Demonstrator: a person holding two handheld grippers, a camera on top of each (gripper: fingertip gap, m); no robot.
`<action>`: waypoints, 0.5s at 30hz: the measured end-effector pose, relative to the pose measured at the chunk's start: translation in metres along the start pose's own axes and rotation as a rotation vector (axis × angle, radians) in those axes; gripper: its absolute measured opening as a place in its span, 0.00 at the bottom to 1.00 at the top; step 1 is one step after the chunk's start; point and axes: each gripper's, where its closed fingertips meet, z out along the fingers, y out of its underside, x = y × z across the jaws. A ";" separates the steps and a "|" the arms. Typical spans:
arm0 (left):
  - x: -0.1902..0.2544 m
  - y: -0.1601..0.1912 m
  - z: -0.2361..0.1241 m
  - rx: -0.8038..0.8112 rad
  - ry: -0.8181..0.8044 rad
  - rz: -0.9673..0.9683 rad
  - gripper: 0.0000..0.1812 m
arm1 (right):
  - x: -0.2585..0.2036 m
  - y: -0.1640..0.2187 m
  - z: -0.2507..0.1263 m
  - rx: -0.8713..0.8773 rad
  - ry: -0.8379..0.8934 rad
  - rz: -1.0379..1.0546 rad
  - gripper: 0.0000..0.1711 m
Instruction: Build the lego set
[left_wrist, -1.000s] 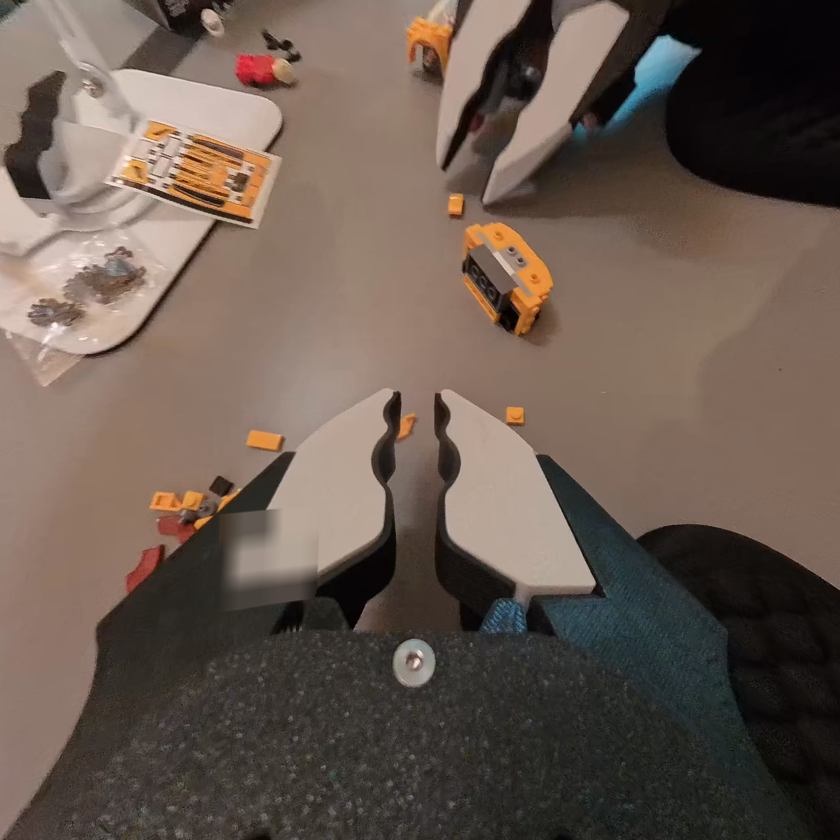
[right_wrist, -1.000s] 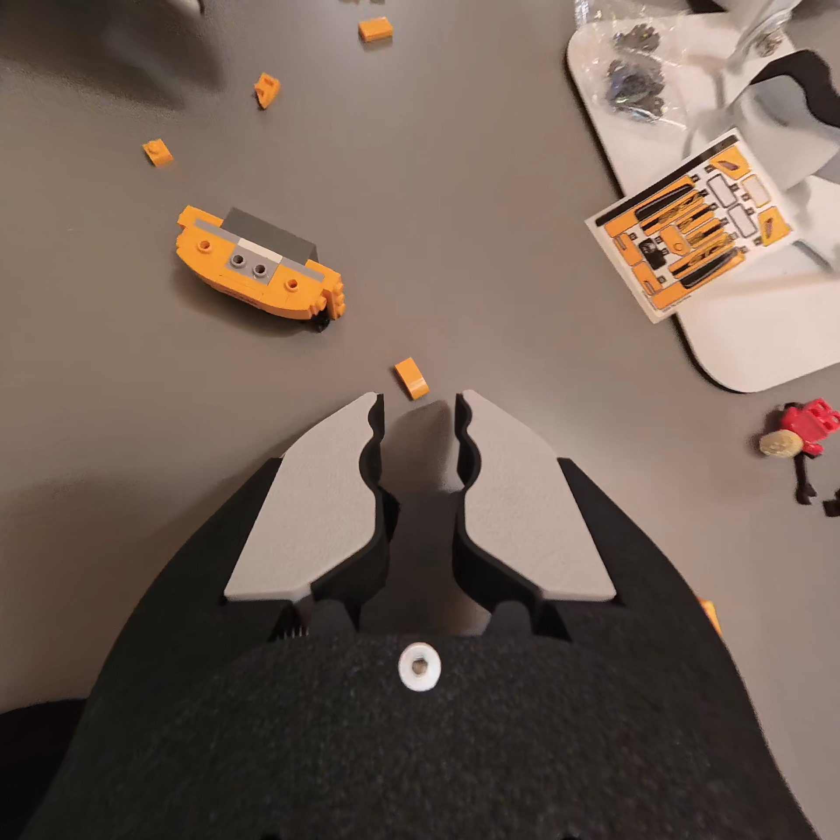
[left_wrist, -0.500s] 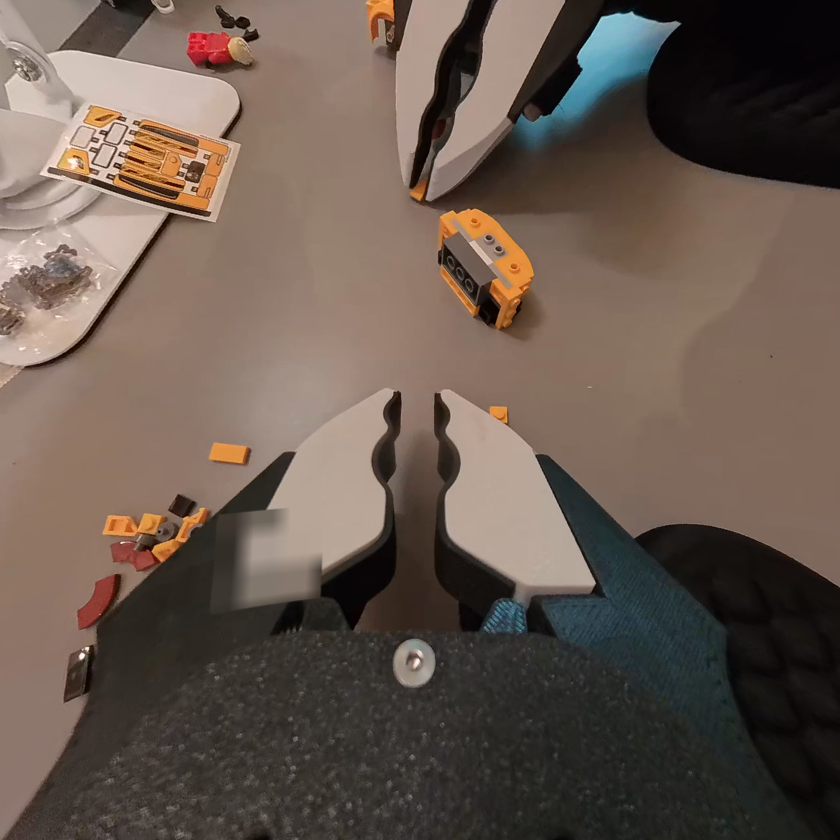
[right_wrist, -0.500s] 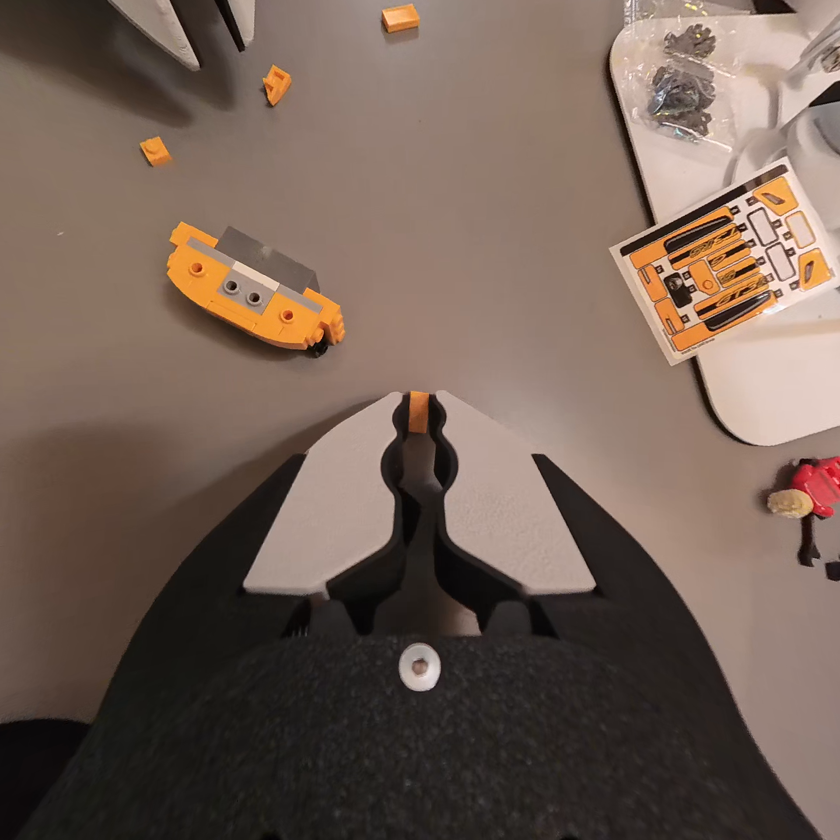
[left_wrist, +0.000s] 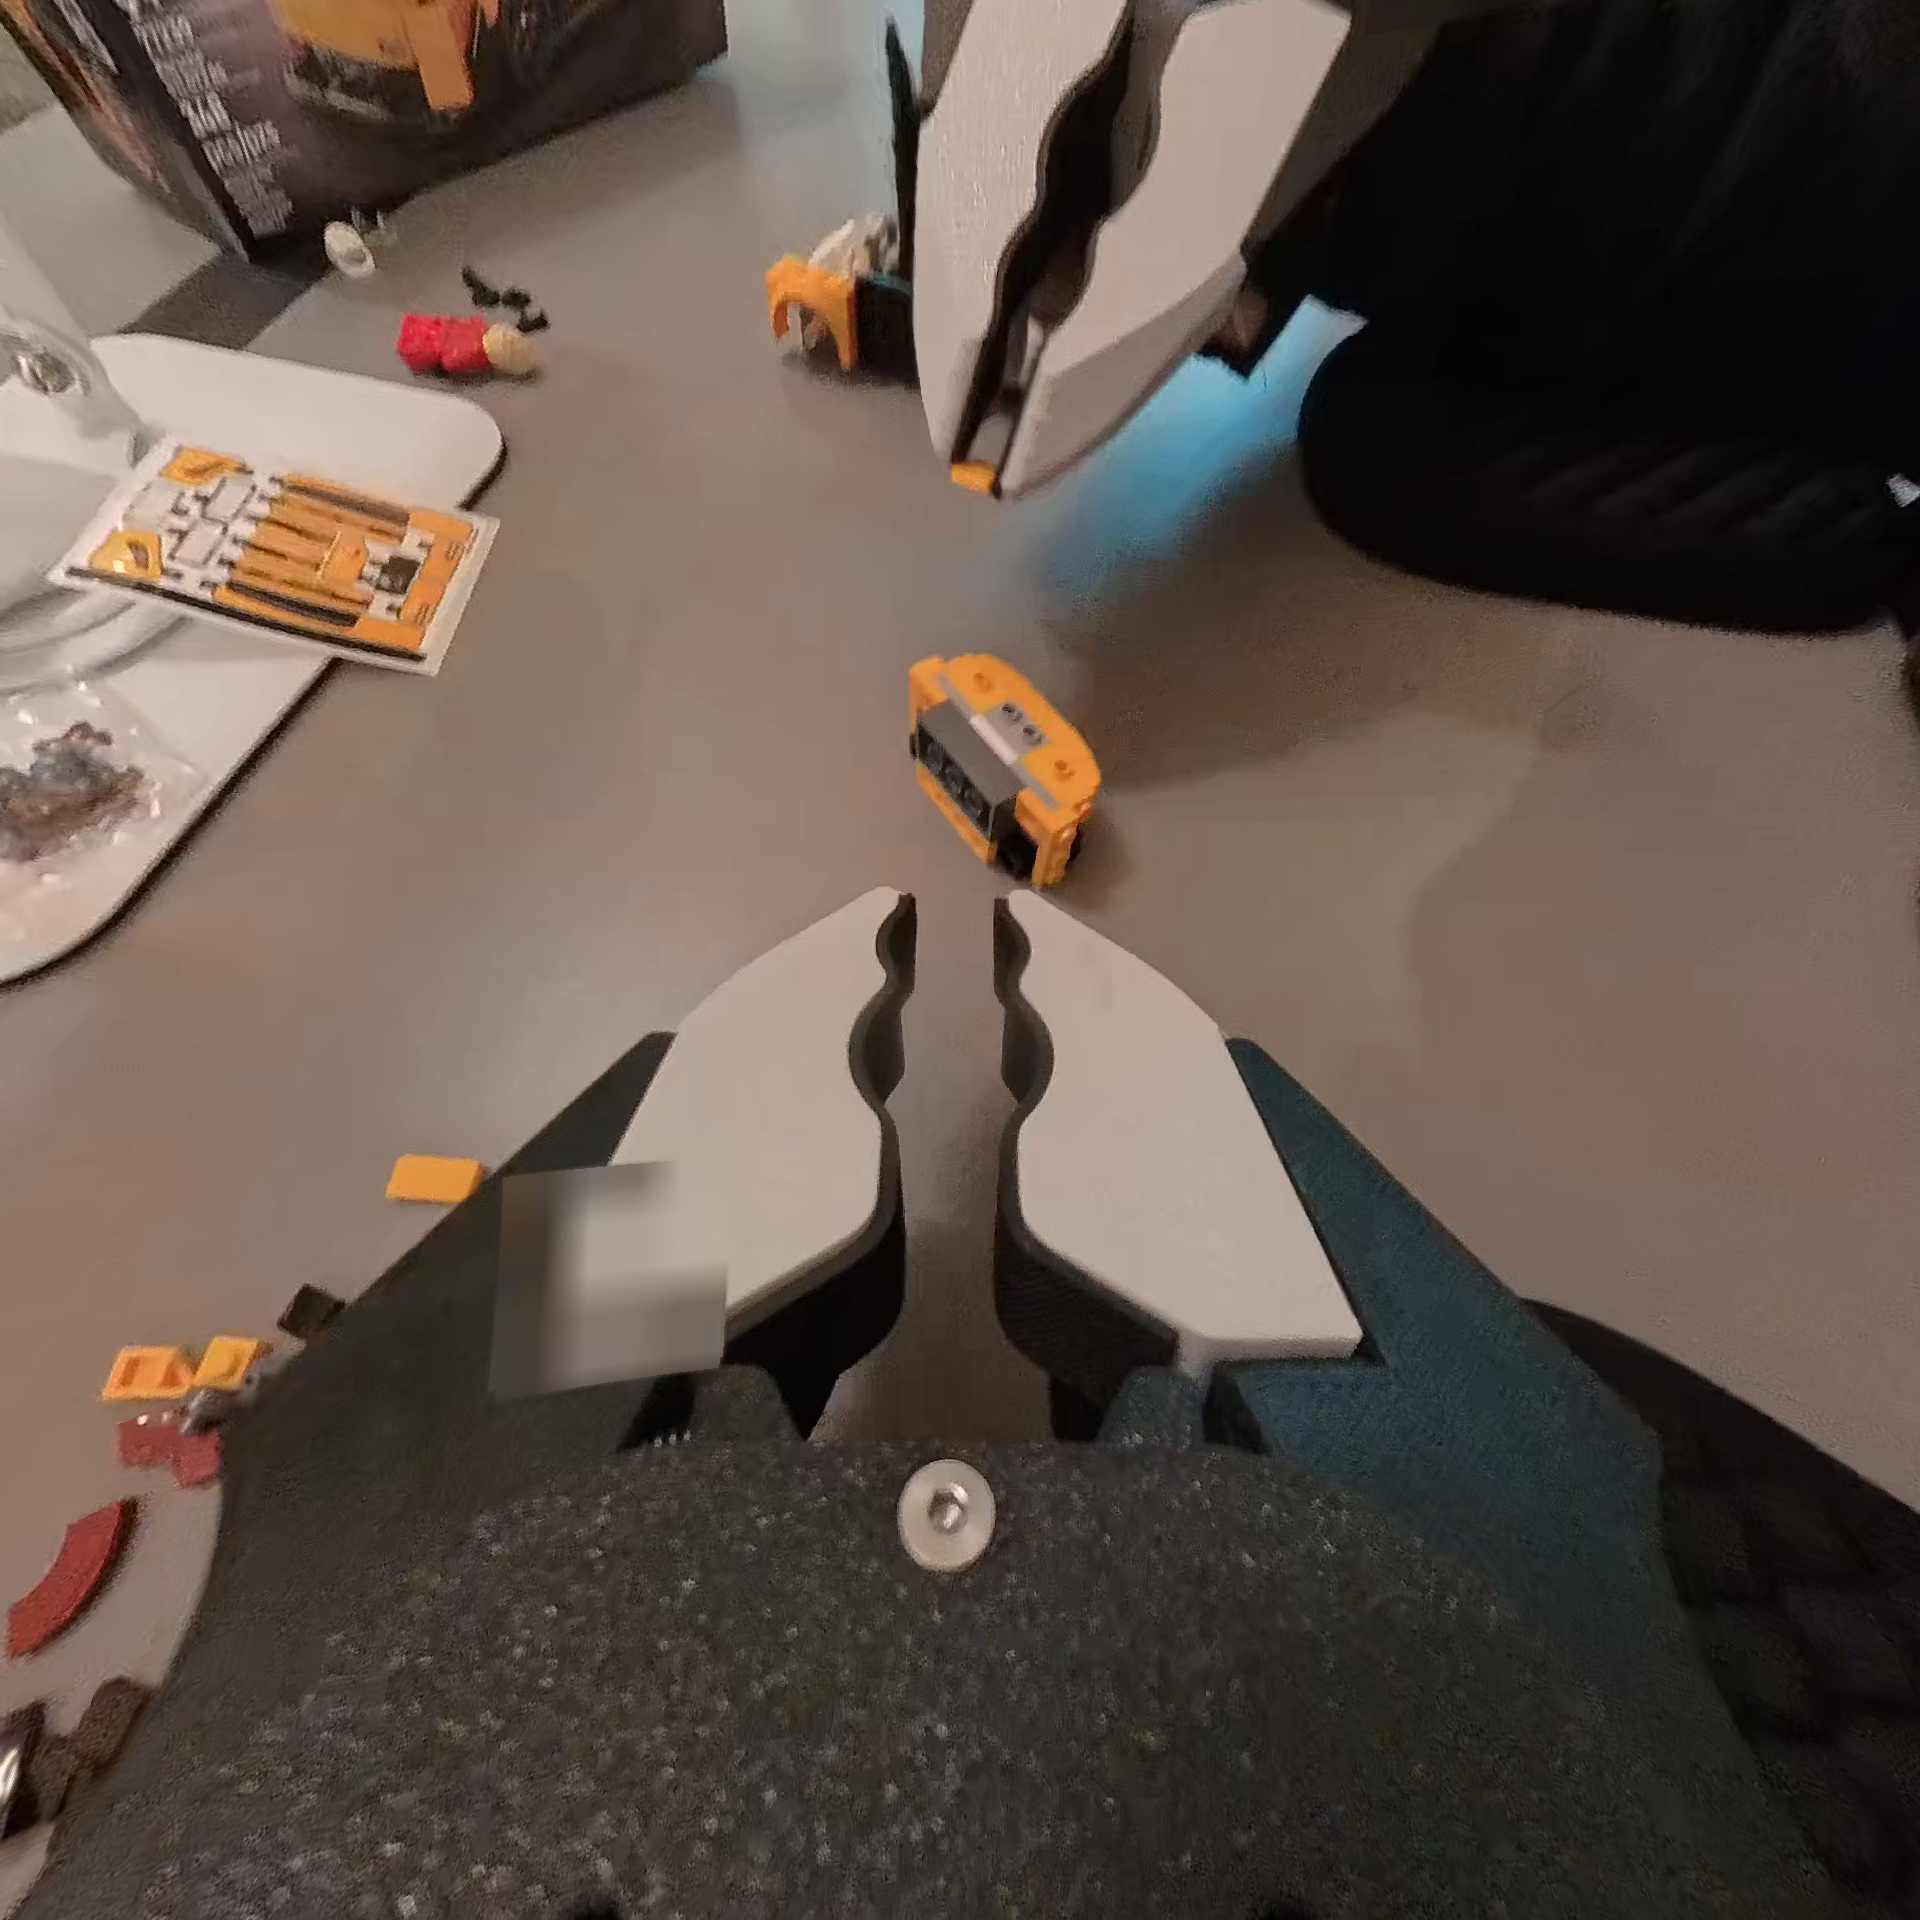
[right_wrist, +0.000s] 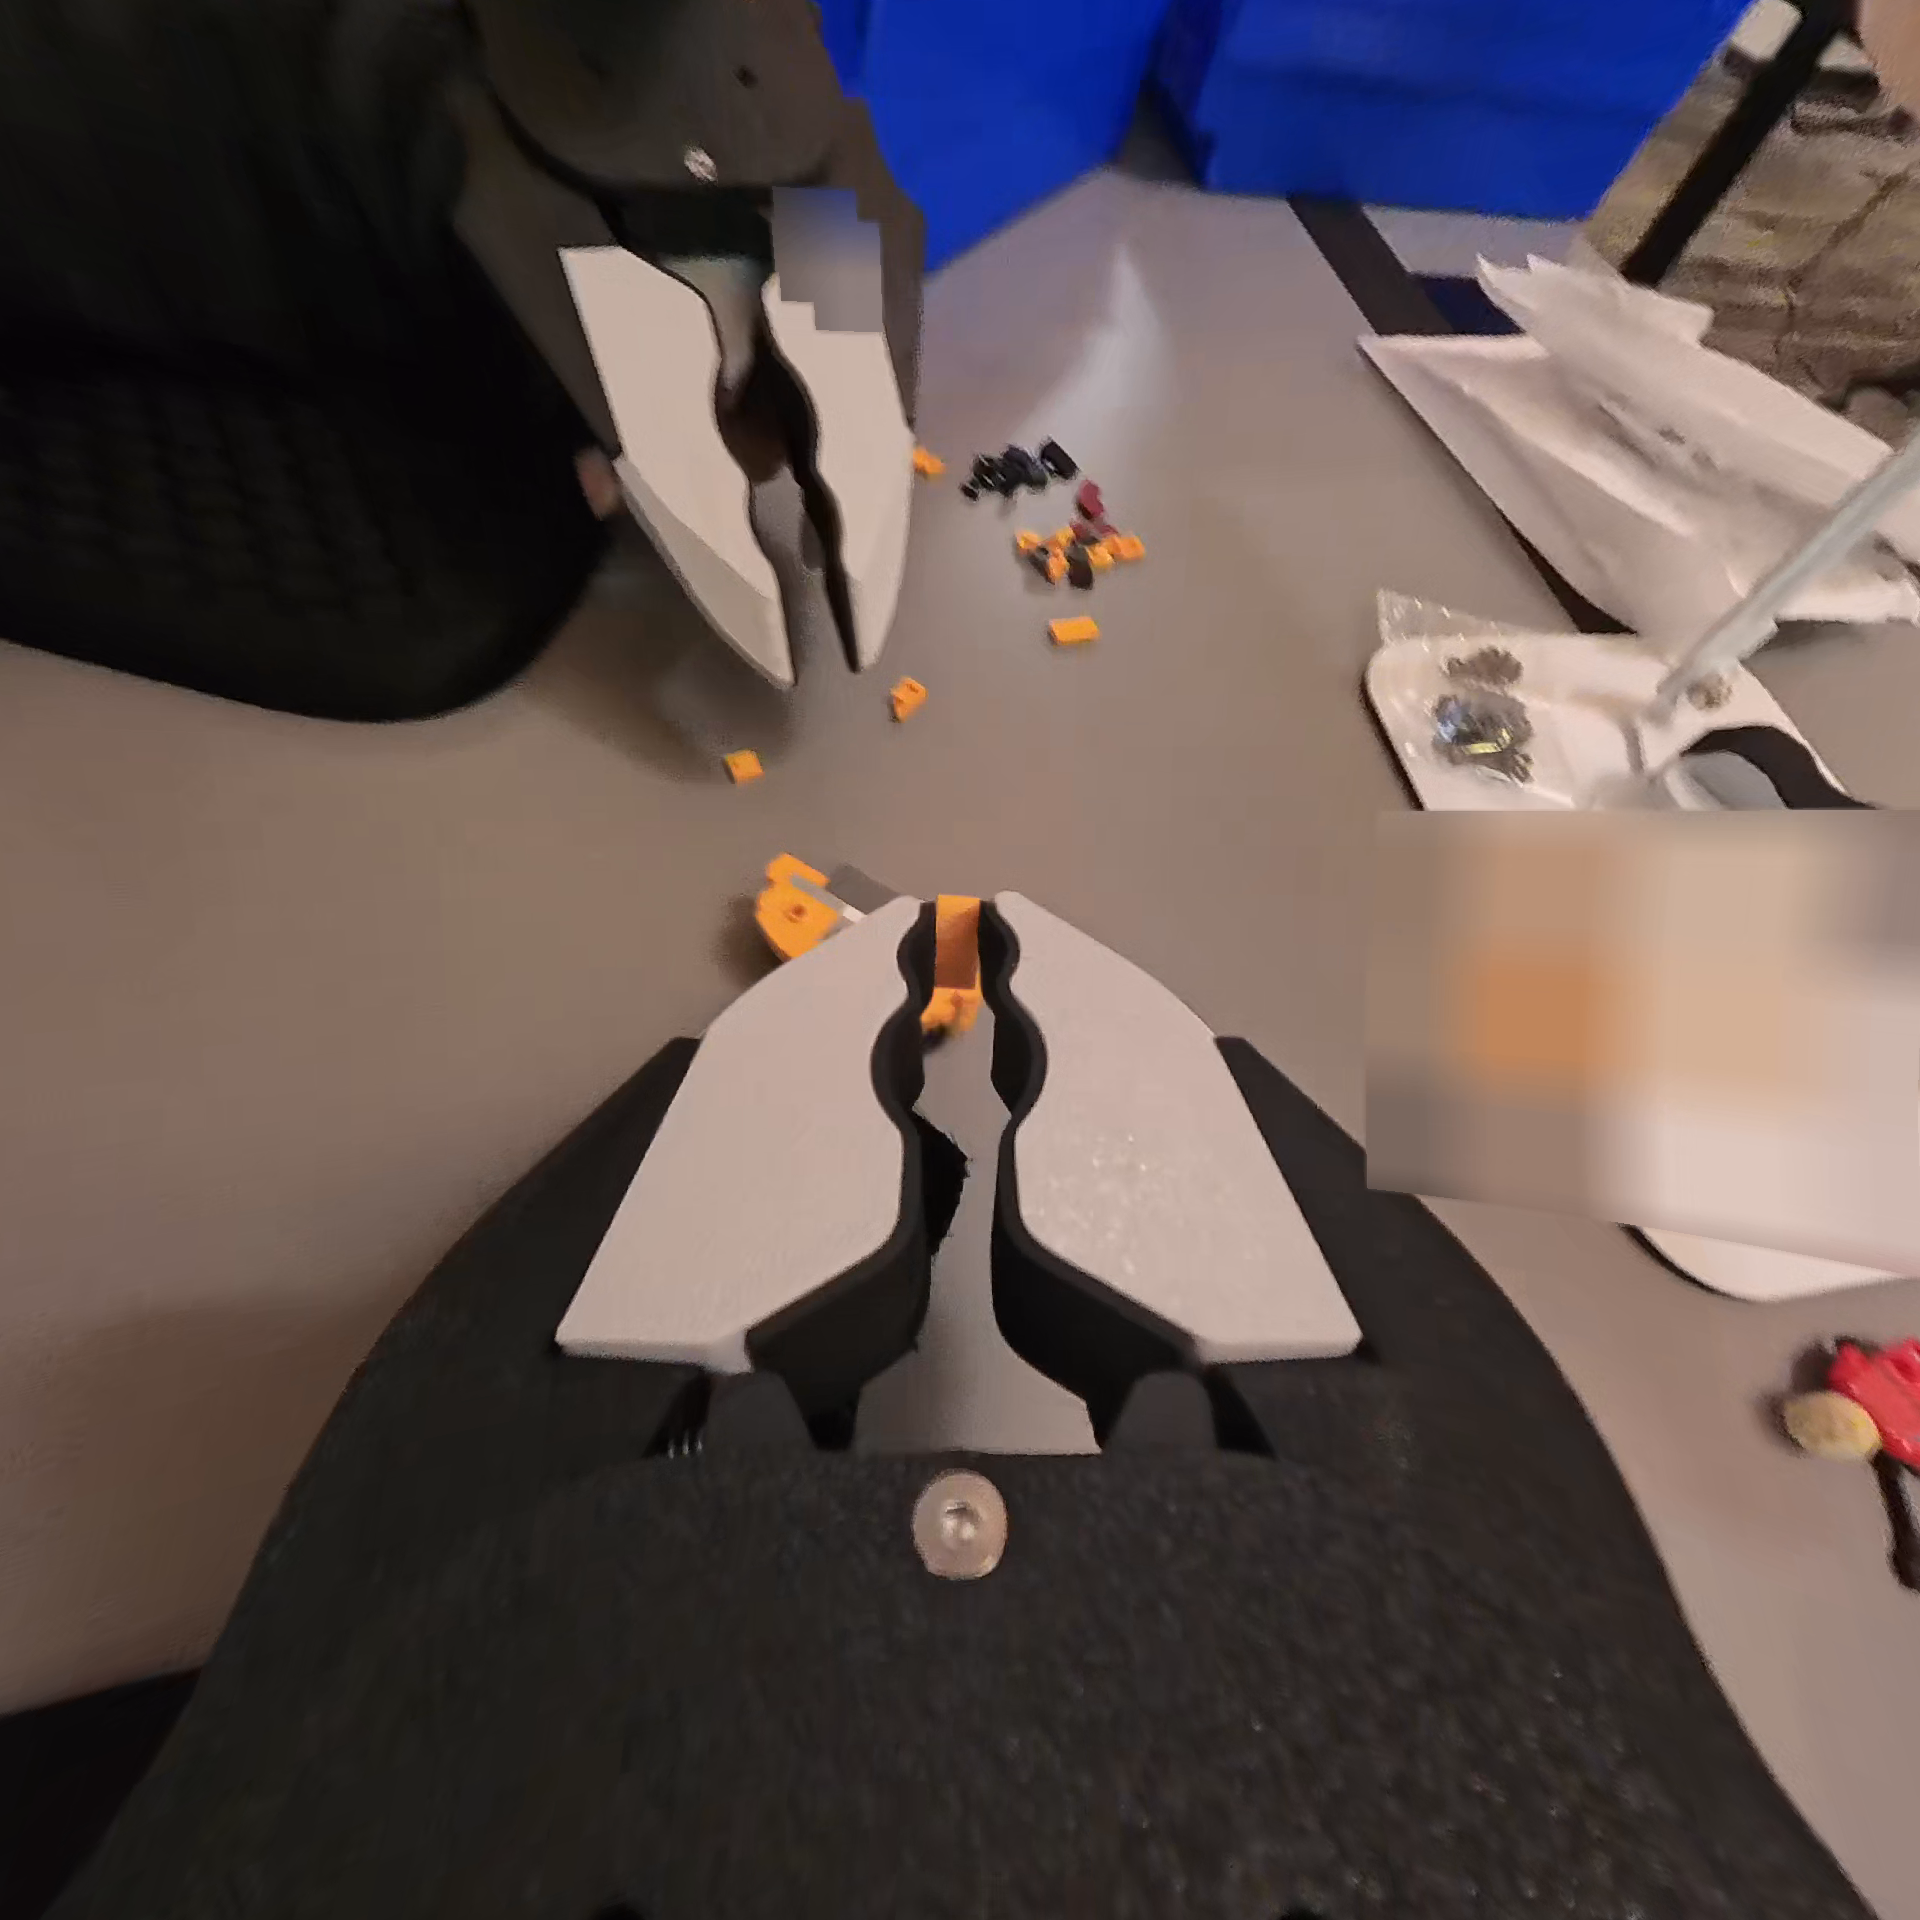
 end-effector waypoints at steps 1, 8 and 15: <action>0.001 -0.005 -0.001 0.026 -0.002 0.003 0.08 | -0.005 -0.005 0.001 0.017 -0.018 -0.004 0.04; 0.022 -0.040 -0.004 0.190 0.065 -0.022 0.07 | -0.037 -0.036 0.010 0.150 -0.126 -0.013 0.04; 0.038 -0.052 -0.005 0.263 0.271 -0.278 0.09 | -0.049 -0.039 0.023 0.055 0.030 -0.331 0.04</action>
